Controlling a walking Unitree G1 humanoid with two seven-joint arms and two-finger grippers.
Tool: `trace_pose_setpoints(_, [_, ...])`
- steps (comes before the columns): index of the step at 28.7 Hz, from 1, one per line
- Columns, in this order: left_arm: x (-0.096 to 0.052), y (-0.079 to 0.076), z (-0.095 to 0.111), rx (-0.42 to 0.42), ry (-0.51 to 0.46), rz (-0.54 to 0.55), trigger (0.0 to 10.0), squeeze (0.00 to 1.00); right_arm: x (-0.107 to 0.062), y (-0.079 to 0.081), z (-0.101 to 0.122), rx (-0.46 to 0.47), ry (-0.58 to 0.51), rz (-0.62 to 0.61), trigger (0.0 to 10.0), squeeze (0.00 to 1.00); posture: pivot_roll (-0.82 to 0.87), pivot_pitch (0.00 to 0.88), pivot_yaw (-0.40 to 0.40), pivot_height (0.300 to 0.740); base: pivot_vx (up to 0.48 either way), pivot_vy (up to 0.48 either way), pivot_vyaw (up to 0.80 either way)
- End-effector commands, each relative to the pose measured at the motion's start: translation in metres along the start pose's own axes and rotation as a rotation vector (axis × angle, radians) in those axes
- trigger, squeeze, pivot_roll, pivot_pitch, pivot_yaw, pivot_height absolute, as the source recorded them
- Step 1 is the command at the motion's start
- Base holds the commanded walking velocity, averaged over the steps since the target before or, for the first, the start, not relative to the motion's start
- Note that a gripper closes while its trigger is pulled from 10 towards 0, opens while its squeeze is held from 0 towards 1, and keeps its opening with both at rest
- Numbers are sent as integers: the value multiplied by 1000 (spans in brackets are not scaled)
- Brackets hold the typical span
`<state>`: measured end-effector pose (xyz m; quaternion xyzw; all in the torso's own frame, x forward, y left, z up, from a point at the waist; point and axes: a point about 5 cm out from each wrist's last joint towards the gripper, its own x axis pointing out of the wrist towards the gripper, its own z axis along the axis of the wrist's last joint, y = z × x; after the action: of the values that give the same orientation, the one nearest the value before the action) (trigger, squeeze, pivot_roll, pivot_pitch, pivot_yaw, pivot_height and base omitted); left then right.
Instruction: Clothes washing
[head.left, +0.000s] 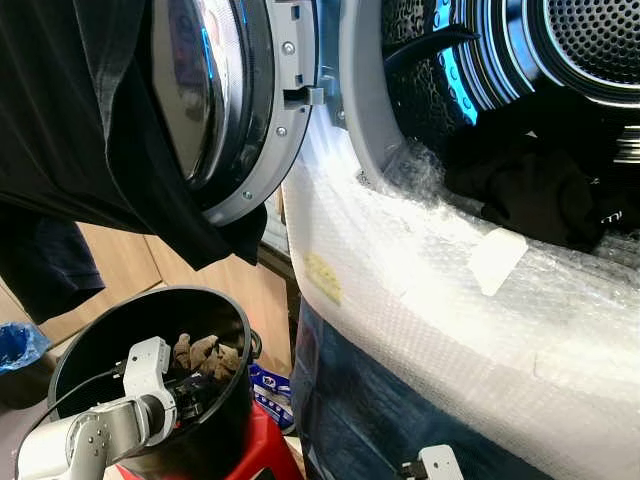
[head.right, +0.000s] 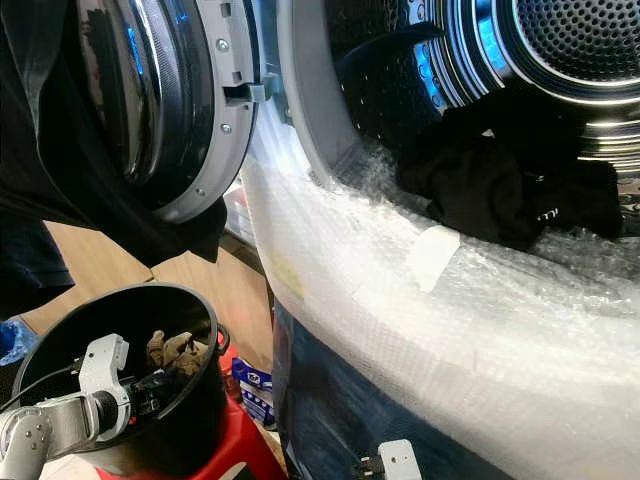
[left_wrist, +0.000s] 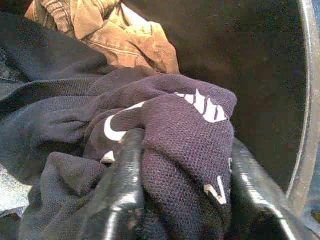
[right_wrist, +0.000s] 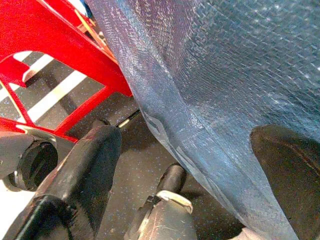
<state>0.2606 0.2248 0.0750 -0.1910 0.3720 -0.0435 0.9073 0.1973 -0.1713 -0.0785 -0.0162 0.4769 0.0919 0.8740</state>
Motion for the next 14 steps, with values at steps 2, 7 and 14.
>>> trace_pose_setpoints(2, [-1, -3, -4, 23, 18, -3, 0, 0, 0, 0, 0, -1, 6, 3, 10000, 0, 210, 0, 15, 740, 0, 0, 0])
trace_pose_setpoints(7, [-5, -7, -5, 53, 14, -5, 0, 0, 1, 6, -3, 9, 15, 10, 10000, 0, 209, 0, 16, 740, 0, 0, 0])
trace_pose_setpoints(14, [-24, -15, 15, 214, -56, -45, 0, 0, 2, 11, -5, 28, 17, 12, 10000, 0, 206, 0, 17, 740, 0, 0, 0])
